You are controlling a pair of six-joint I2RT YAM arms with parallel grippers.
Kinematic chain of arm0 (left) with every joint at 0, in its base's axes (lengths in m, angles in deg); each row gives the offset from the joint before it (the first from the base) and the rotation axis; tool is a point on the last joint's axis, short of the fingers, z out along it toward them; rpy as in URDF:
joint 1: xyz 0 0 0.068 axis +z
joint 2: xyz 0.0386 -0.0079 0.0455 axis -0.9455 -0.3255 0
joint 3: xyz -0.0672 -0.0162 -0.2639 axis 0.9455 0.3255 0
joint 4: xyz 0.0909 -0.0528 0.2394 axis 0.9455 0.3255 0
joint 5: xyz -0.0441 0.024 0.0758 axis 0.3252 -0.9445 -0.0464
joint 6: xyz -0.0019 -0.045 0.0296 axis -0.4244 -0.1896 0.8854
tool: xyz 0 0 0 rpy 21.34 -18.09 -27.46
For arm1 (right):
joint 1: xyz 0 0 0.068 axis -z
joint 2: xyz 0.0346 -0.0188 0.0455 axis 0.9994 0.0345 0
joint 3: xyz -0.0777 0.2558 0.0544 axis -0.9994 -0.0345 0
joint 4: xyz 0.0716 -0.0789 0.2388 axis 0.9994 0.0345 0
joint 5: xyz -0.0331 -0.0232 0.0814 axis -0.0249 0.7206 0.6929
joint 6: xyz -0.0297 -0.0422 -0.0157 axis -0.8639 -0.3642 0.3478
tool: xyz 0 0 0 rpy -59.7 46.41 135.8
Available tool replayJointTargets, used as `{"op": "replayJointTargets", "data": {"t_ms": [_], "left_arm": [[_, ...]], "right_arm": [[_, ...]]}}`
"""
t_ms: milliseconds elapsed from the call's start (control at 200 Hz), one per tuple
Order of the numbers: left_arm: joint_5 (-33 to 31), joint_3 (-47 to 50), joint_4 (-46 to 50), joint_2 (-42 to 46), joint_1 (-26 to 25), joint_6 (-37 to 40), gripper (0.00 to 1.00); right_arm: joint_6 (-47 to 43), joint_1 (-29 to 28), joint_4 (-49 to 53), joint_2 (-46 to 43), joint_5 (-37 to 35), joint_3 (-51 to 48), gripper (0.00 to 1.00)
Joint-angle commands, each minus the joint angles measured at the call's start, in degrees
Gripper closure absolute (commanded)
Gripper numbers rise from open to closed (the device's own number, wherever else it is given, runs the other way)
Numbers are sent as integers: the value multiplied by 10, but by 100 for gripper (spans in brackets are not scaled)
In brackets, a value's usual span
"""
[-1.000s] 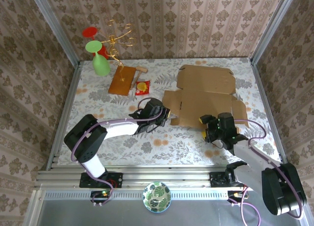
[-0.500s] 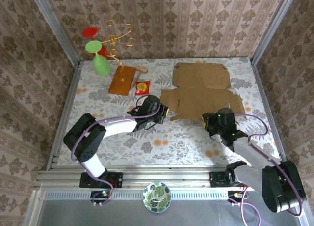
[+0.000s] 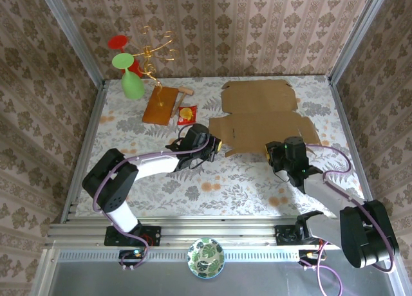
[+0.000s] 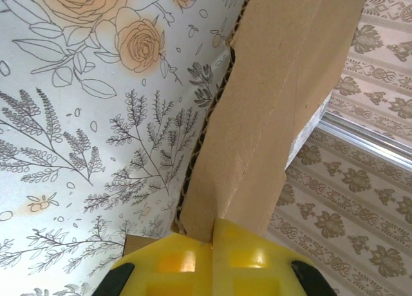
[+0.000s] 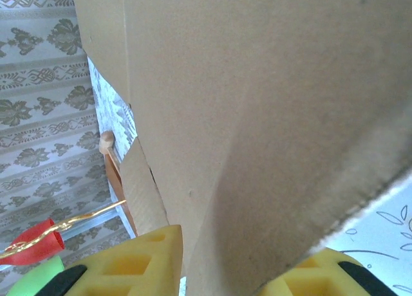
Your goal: Fold the paper box
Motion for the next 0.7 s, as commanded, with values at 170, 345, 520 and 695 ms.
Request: {"op": "replayJointTargets", "data": {"t_ms": [170,345,520,695], "left_arm": [[21,-18,6,19,2,-9,100],[35,-33,30,35,15,34,96],[26,-90,198,102,51,160,54],[-1,-111,299,159,89,241,51]], "right_arm": [[15,7,-43,25,-57,20,85],[-26,10,-18,12,-62,61,100],[-81,19,81,-26,-61,174,100],[-122,18,167,-16,-48,346,100]]}}
